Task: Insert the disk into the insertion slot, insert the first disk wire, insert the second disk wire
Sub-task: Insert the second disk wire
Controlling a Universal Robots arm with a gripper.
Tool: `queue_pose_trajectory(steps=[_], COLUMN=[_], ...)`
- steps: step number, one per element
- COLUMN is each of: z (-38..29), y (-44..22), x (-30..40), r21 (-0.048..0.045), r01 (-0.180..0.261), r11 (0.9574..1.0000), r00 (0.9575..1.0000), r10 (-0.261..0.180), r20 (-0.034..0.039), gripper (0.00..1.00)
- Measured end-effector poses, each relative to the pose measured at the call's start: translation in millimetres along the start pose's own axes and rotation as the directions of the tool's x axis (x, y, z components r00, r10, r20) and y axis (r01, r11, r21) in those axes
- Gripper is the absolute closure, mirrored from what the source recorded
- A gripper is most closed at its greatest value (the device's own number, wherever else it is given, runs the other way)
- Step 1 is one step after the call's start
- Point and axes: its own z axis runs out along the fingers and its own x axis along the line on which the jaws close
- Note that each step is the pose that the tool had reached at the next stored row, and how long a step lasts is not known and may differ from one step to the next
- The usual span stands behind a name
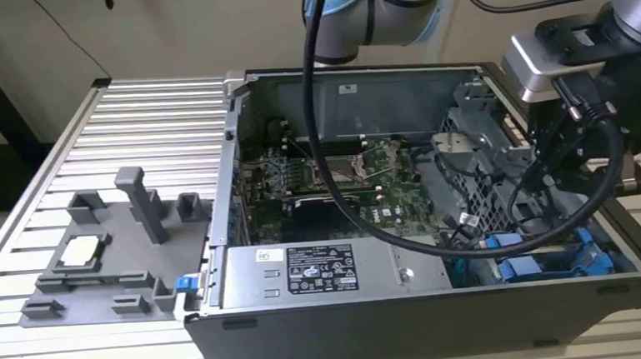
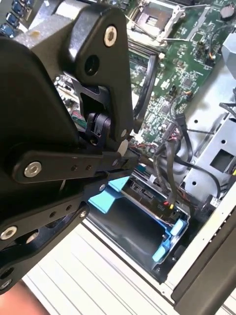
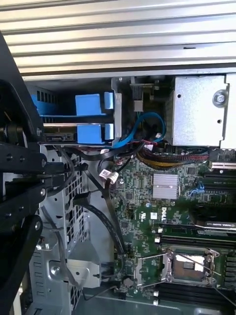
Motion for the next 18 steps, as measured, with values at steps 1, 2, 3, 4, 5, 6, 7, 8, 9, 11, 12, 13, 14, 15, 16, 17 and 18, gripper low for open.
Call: queue_pose_trajectory(steps=[1, 2, 3, 4, 5, 6, 7, 8, 9, 11, 12, 13, 14, 15, 16, 17, 18], z=[0.0, 0.0, 0.0, -0.1, 0.1, 0.7, 1.3, 1.3, 1.4, 1.8, 1.9, 2.0, 2.0, 2.0, 1.9, 1.8, 1.6], y=[0.1, 0.1, 0.1, 0.1, 0.2, 0.5, 0.7, 1.7, 2.6, 4.0, 4.5, 5.4, 6.3, 7.5, 9.2, 10.7, 12.2], x=[0.0, 0.0, 0.0, -0.1, -0.9, -2.3, -3.8, -4.9, -5.9, -8.0, -9.0, -9.9, -10.5, -10.8, -11.0, -11.1, -11.2], r21=[-0.0004, -0.0005, -0.0005, -0.0006, -0.0008, -0.0018, -0.0063, -0.0083, -0.0092, -0.0109, -0.0123, -0.0133, -0.0142, -0.0149, -0.0157, -0.0164, -0.0174], r01=[0.002, 0.002, 0.002, 0.002, 0.003, 0.003, 0.002, 0.003, 0.004, 0.010, 0.014, 0.019, 0.024, 0.028, 0.032, 0.035, 0.040], r11=[1.0000, 1.0000, 1.0000, 1.0000, 1.0000, 1.0000, 1.0000, 1.0000, 0.9999, 0.9999, 0.9998, 0.9997, 0.9996, 0.9995, 0.9994, 0.9992, 0.9990], r00=[1.0000, 1.0000, 1.0000, 1.0000, 1.0000, 1.0000, 1.0000, 1.0000, 1.0000, 0.9999, 0.9999, 0.9998, 0.9997, 0.9996, 0.9995, 0.9994, 0.9992], r10=[-0.002, -0.002, -0.002, -0.002, -0.003, -0.003, -0.002, -0.003, -0.004, -0.010, -0.014, -0.019, -0.024, -0.028, -0.032, -0.036, -0.041], r20=[0.0002, 0.0002, 0.0002, -0.0004, -0.0035, -0.0061, -0.0079, -0.0084, -0.0082, -0.0077, -0.0072, -0.0069, -0.0065, -0.0061, -0.0057, -0.0057, -0.0058], gripper=[0.84, 0.84, 0.84, 0.84, 0.84, 0.84, 0.84, 0.84, 0.84, 0.84, 0.84, 0.84, 0.84, 0.84, 0.84, 0.82, 0.76])
